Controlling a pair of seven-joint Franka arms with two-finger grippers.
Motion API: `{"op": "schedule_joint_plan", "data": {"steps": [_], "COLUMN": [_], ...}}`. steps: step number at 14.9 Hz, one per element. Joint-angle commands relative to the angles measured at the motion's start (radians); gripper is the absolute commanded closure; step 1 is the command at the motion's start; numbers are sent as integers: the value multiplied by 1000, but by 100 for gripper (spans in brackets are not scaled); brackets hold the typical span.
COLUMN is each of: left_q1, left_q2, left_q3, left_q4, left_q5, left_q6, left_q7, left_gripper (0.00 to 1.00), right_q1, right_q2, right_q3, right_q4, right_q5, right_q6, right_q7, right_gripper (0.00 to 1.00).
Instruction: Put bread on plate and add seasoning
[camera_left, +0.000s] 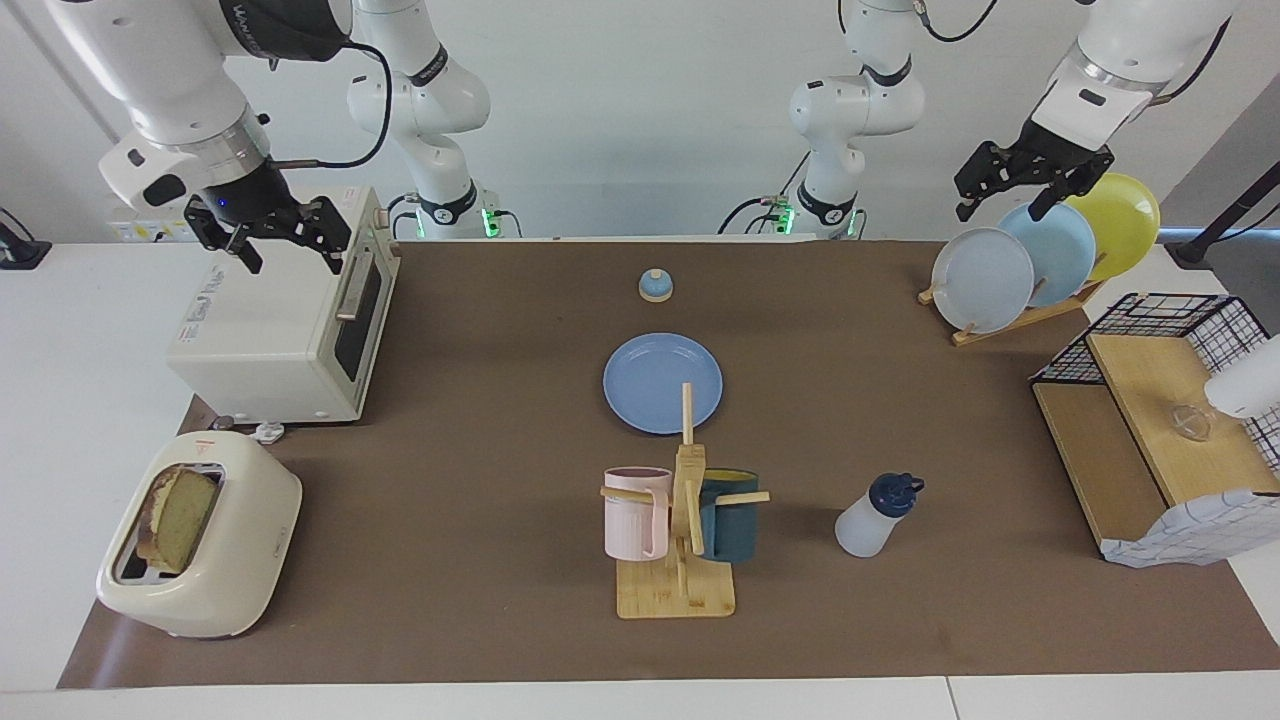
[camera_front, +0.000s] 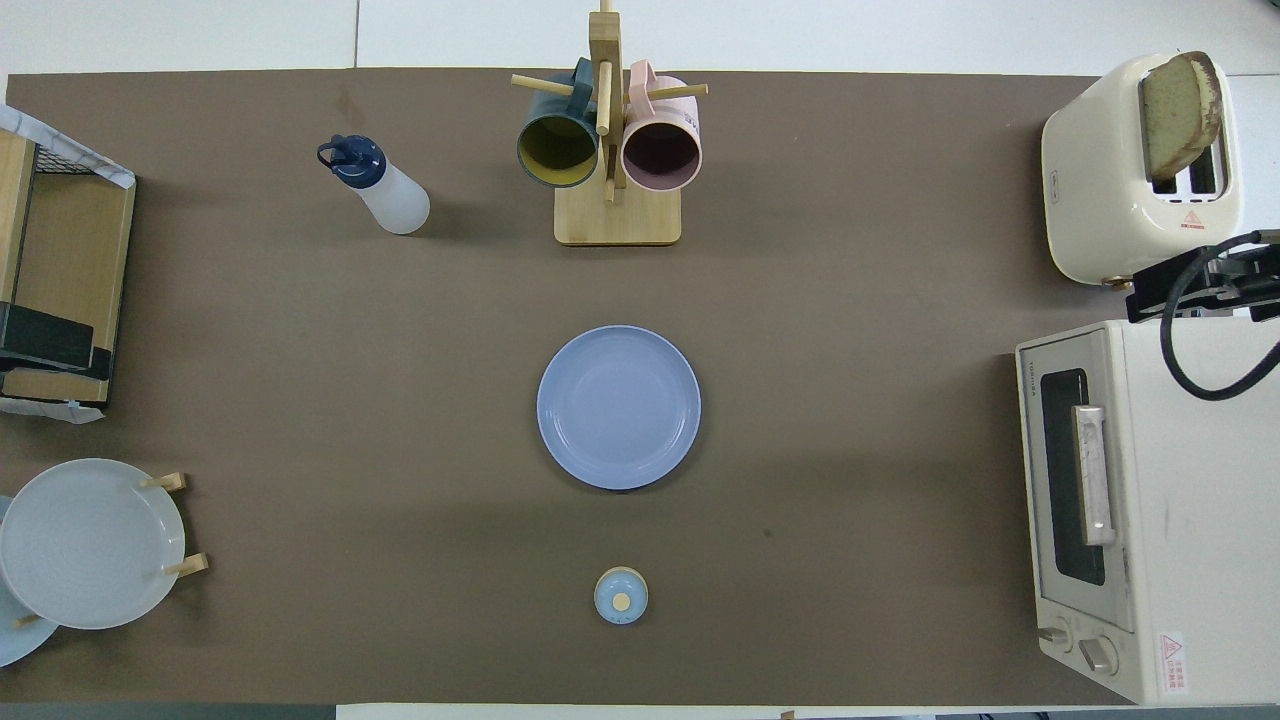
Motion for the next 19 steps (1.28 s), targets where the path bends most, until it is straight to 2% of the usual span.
{"op": "schedule_joint_plan", "data": {"steps": [1,8,14,16,19], "left_q1": [7,-8,-22,-26,-49], "left_q2": [-10,-59,-108,-146,-239], "left_q3": [0,-5,-23,-25,-26], "left_q4": [-2,-92,-179,-268,-469], "left_q5": [-2,1,1,0,-6], "left_q6": [8,87,126,208,438], "left_q7": [-3,-3,-89,-89,-96], "left_gripper": [0,0,0,0,0], "right_q1": [-16,-16,-16,-16,-16], "right_q2": [-23,-23,-23,-23,-23], "right_q3": [10,10,10,10,10], "right_q4": [-30,-30,-30,-30,-30], "right_q5": [2,2,2,2,2], "right_q6": [18,18,18,18,18], "right_q7": [-22,-21,-21,-22,-21], "right_gripper": [0,0,0,0,0]}}
